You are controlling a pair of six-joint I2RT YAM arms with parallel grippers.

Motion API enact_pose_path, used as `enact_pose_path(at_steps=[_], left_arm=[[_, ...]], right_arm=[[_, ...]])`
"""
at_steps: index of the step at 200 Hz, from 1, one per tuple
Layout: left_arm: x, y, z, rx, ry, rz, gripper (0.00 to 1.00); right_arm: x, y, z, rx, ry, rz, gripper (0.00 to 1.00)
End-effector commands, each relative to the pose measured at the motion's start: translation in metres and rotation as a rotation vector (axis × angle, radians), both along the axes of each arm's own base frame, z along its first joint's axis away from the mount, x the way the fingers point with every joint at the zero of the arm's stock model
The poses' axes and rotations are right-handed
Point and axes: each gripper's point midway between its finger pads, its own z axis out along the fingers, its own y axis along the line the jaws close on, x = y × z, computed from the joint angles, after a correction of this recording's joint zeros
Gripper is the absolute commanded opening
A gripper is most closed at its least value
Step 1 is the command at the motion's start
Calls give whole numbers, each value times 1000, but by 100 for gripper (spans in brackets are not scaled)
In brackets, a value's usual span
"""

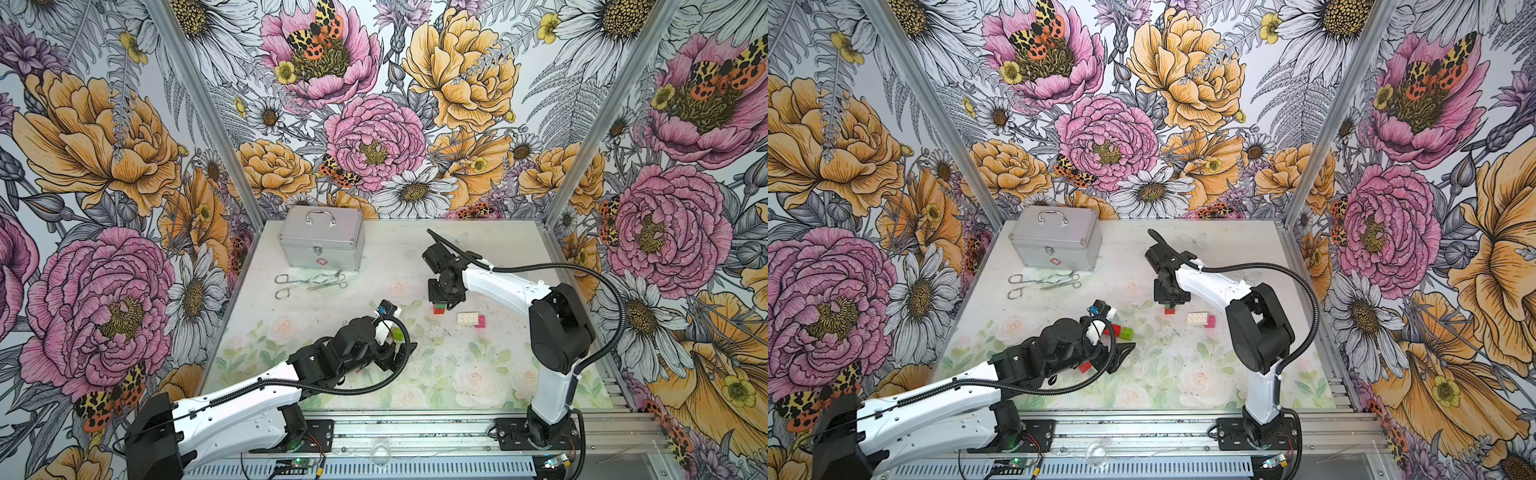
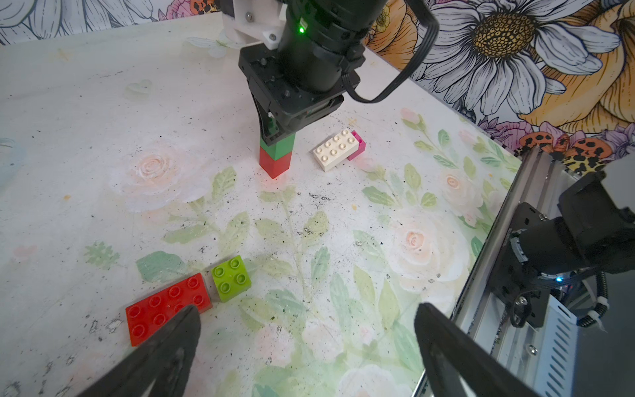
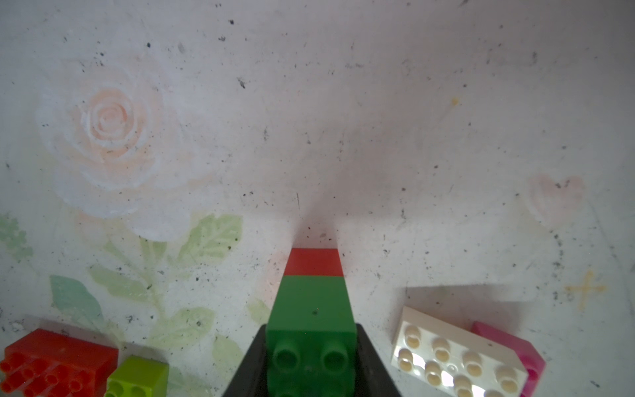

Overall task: Assemble the letter r with lego
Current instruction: Assemble the lego brick with the lego brick.

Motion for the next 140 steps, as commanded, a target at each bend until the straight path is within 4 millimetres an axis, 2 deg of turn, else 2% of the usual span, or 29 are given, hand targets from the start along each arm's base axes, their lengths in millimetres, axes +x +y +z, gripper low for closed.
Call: enact_pose_path(at_steps=[1, 58, 140], left_arm=[[3, -6, 11, -25, -18, -24, 99], [3, -5, 21, -23, -34, -23, 99], [0, 6, 33, -39, -59, -9, 99]], right_arm=[[-28, -20, -57, -96, 167, -18, 24], [-18, -18, -19, -76, 86, -19, 31], [-4, -12, 8, -54, 26, -6, 56]])
